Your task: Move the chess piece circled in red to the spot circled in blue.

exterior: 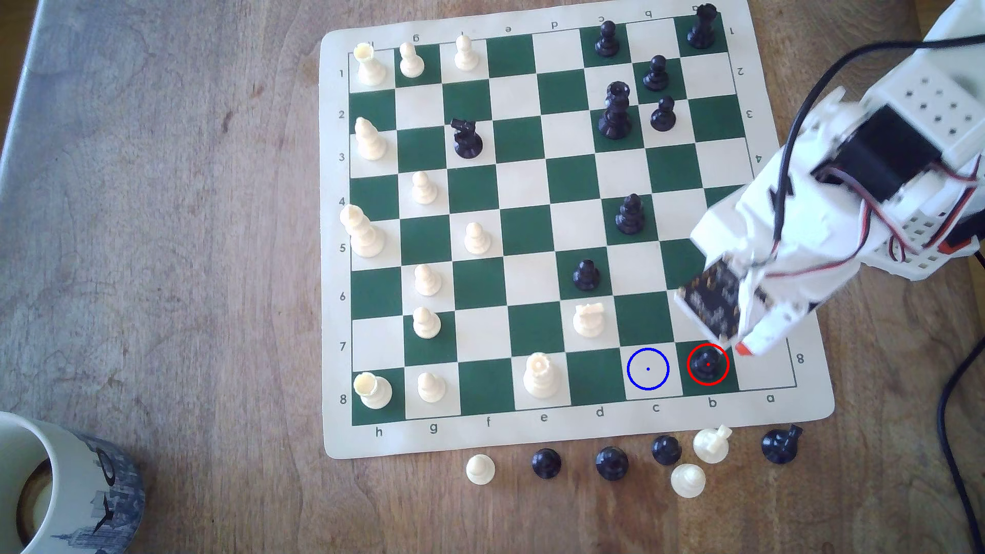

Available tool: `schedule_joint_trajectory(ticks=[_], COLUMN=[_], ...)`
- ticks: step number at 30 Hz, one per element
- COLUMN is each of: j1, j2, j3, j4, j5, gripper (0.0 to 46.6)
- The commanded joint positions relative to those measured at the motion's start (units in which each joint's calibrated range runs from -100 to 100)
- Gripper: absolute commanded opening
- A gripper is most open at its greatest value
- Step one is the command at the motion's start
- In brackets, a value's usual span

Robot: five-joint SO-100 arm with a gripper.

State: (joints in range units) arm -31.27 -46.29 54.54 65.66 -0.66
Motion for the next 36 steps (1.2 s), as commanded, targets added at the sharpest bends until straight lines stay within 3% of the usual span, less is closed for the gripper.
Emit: schedule_joint_trajectory(ticks=[1, 36], j1=[-0.84, -2.72], j2=[3.34, 18.53], j3=[-0.96, -1.5], j4=[-2.27, -13.0], j5=[-0.2, 0.49], gripper=[13.0, 10.8])
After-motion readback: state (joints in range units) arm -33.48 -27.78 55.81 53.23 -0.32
